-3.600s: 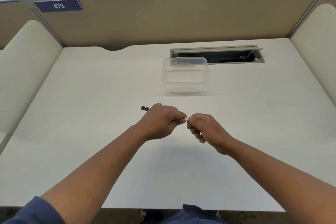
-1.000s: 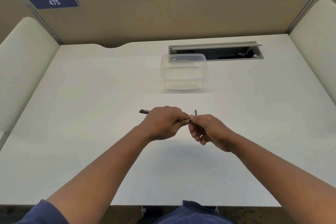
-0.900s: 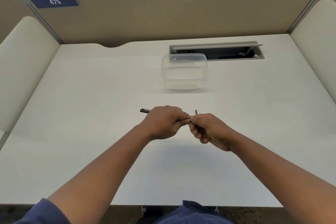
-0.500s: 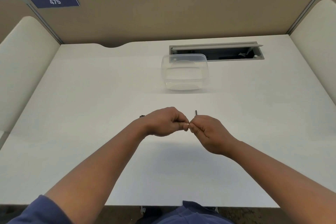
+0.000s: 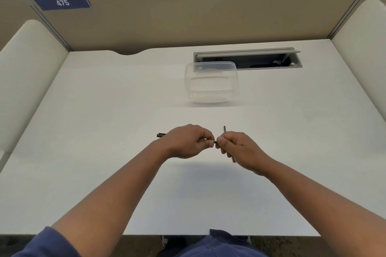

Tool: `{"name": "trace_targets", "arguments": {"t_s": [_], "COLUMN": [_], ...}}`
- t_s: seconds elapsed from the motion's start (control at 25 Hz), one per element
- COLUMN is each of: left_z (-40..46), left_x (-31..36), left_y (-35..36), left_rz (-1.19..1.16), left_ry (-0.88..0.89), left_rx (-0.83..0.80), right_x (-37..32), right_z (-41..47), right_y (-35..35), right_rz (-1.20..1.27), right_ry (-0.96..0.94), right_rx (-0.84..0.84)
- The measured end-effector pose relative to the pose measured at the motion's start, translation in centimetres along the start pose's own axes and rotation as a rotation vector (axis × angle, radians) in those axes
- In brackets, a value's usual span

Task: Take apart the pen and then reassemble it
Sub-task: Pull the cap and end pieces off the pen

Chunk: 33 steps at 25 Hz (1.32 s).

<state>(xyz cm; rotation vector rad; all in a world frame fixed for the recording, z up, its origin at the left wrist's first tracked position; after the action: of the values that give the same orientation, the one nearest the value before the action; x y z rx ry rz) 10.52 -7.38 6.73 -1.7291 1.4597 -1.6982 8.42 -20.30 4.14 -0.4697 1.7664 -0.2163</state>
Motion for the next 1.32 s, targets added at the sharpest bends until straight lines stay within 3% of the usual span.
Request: {"name": "trace_targets", "arguments": {"t_s": [0.32,0.76,1.12,1.32], "left_z": [0.1,1.2,2.3,3.0], "left_x": [-0.1,-1.4,-2.3,-2.4], "left_y": [-0.1,0.8,2.4,3.0], "left_rz": [0.062,0.068,-0.032,-0.059], "left_ry": [0.017,0.001,-0.006,0.021], "left_rx": [0.039,0.042,0.040,0.065], "right_x": [-0.5,0.5,7.8,10.5], "right_z": [0.1,1.4,3.5,4.9], "right_y": [-0.8,-2.8,-7.0,-6.9], "right_rz": [0.017,-0.259,-0.213,-0.272], "right_ry": [-0.026,-0.107,0.249,0.371], "right_rx": [0.024,0.144,0.394,0.428]}}
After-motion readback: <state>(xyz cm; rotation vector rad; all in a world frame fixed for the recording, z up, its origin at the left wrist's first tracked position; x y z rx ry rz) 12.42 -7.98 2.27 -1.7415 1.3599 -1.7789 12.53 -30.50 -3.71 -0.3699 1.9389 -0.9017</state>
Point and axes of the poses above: each hand's wrist, its own z-axis towards the middle knuckle, its own y-axis out of the palm, x = y × z, the point moved 10 cm from there along z, towards the middle knuckle, and after that the axes turned 13 degrees about x, right-handed, at the moved point
